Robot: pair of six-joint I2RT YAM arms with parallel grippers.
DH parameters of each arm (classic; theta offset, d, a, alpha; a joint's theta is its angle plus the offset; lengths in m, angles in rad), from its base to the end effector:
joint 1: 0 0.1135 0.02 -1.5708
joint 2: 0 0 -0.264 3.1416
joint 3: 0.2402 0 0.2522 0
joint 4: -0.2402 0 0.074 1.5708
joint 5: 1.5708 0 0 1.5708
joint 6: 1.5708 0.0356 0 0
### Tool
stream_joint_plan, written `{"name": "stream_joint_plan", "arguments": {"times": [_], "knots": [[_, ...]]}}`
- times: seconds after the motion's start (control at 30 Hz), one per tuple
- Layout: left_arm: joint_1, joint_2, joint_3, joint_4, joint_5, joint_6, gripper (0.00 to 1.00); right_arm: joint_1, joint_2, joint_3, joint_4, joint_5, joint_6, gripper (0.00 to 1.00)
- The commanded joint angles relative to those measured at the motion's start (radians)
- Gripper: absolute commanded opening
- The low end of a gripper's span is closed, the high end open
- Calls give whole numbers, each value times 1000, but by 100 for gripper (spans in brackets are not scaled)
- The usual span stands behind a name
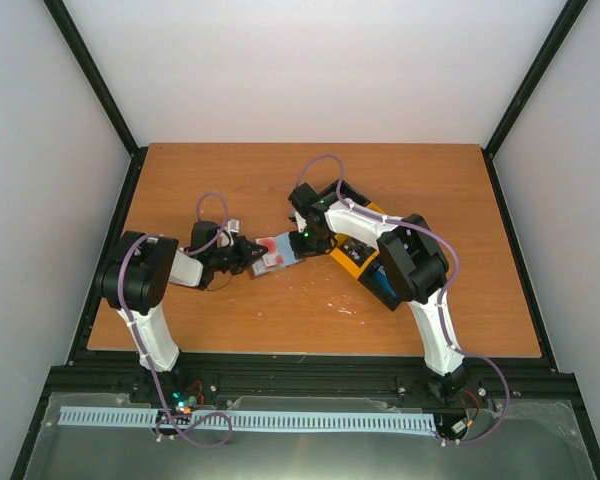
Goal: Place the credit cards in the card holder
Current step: Insert the credit card into the card holder.
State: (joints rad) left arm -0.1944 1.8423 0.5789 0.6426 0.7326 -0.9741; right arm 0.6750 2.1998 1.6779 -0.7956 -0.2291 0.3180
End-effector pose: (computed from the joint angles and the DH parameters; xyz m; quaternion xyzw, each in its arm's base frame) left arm 0.2935 -0.0821 0.0941 -0.1640 0.8302 -0.5012 0.1805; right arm 0.3422 0.2843 0.1517 -0.1892 0.9673 0.1595 0.0563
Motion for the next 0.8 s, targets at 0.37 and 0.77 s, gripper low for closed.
{"name": "stream_joint_plan", "arguments": {"times": [0.37,0.77], "knots": [[-3,64,4,141,86,-34,1,9,35,-14,8,-70,20,25],[-40,94,2,145,98,-72,2,9,42,-15,16,-90,45,25]]}}
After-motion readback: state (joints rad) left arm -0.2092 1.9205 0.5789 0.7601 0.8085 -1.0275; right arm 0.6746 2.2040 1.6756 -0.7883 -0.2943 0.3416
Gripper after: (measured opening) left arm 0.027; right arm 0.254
